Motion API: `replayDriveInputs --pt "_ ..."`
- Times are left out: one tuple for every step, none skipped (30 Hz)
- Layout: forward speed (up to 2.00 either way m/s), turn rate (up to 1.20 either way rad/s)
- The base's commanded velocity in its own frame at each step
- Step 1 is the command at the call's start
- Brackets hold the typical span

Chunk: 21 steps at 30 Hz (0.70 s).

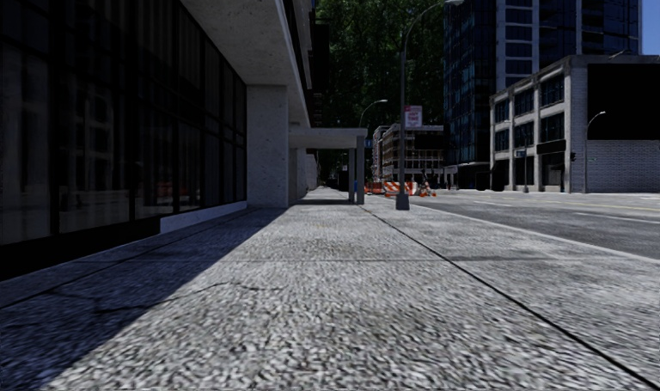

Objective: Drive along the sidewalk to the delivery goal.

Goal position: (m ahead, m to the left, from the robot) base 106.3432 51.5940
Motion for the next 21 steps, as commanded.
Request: replayDriveInputs --pt "2.00 0.00" --pt "2.00 0.00" --pt "2.00 0.00" --pt "2.00 0.00" --pt "2.00 0.00" --pt "2.00 0.00" --pt "2.00 0.00" --pt "2.00 0.00" --pt "2.00 0.00" --pt "2.00 0.00" --pt "2.00 0.00" --pt "2.00 0.00" --pt "2.00 0.00" --pt "2.00 0.00" --pt "2.00 0.00" --pt "2.00 0.00" --pt "2.00 0.00" --pt "2.00 0.00" --pt "2.00 0.00" --pt "2.00 0.00" --pt "2.00 0.00"
